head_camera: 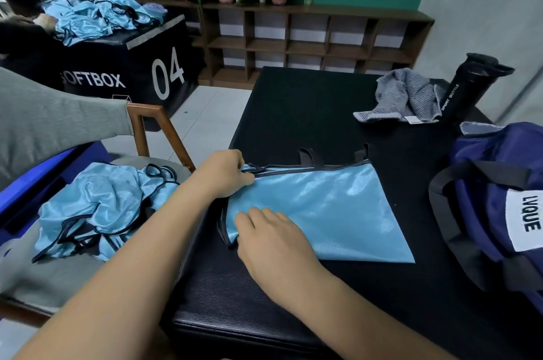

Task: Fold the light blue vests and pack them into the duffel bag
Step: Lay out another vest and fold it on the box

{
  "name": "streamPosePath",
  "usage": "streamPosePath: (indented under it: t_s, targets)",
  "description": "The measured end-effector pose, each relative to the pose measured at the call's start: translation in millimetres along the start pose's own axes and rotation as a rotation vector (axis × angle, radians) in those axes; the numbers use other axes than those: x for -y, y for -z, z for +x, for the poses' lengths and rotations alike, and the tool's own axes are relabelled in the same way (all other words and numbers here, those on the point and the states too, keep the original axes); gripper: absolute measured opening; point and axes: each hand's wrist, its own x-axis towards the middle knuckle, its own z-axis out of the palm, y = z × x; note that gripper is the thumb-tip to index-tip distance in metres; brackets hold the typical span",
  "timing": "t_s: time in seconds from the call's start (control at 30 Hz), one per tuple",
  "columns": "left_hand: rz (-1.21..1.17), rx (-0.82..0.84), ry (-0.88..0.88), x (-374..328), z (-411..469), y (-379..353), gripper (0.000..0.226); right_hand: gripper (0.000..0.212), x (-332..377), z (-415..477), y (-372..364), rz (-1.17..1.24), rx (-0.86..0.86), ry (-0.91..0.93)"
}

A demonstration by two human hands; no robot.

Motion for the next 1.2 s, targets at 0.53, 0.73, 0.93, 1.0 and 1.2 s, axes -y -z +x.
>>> streamPosePath:
  t_s: [0.53, 0.73, 0.93, 1.0, 1.2]
  targets:
    - [-1.101, 0.209, 0.053, -54, -8, 16, 0.041, 0.084, -34, -37, 74, 0.781, -0.059, -0.377]
    - [-1.166, 0.206, -0.013, -99, -12, -15, 0.02, 0.075, -72, -72, 73, 0.868, -0.204, -0.474]
    - [-1.158, 0.171, -0.047, -122, -20, -44, 0.015, 0.066, -98, -101, 64, 0.86, -0.197, -0.535]
    - [-1.13, 0.158, -0.064, -128, -23, -51, 0.017, 0.065, -106, -109, 60, 0.836, -0.194, -0.554]
    - [-0.942, 0.149, -0.115, -133, -28, -68, 0.029, 0.066, -123, -127, 56, 0.666, -0.155, -0.584]
